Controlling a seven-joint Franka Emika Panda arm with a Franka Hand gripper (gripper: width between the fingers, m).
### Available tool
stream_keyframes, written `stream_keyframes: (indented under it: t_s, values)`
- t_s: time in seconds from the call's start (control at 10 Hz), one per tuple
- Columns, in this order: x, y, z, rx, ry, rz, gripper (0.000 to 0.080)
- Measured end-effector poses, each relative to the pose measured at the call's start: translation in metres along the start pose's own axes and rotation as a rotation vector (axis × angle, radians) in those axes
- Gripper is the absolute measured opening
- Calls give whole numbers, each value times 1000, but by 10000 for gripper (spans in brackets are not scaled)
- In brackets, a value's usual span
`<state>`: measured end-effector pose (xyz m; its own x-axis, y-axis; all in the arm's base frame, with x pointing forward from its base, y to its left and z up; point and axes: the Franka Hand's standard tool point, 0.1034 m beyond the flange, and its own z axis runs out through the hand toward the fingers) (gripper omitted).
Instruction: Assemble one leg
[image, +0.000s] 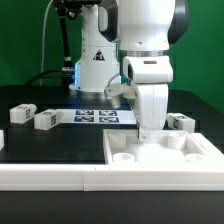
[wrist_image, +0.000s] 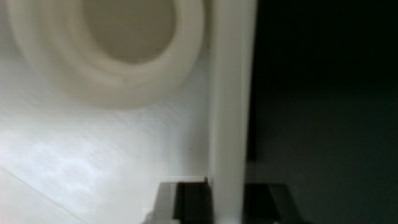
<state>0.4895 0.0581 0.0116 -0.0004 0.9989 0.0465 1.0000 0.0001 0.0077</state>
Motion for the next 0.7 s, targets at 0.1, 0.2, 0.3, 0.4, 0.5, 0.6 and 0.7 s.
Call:
stream_keyframes:
  t_s: [0.1,0.2,0.3,0.4,0.5,0.6,0.7]
  values:
    - [0,0,0,0,0,0,61]
    - [0,0,1,1,0,0,61]
    - [0,0,1,2,0,0,264]
    - [0,0,1,2,0,0,264]
    - [0,-1,1,2,0,0,447]
    - [0,-1,1,2,0,1,573]
    - [0,-1,1,2,0,1,573]
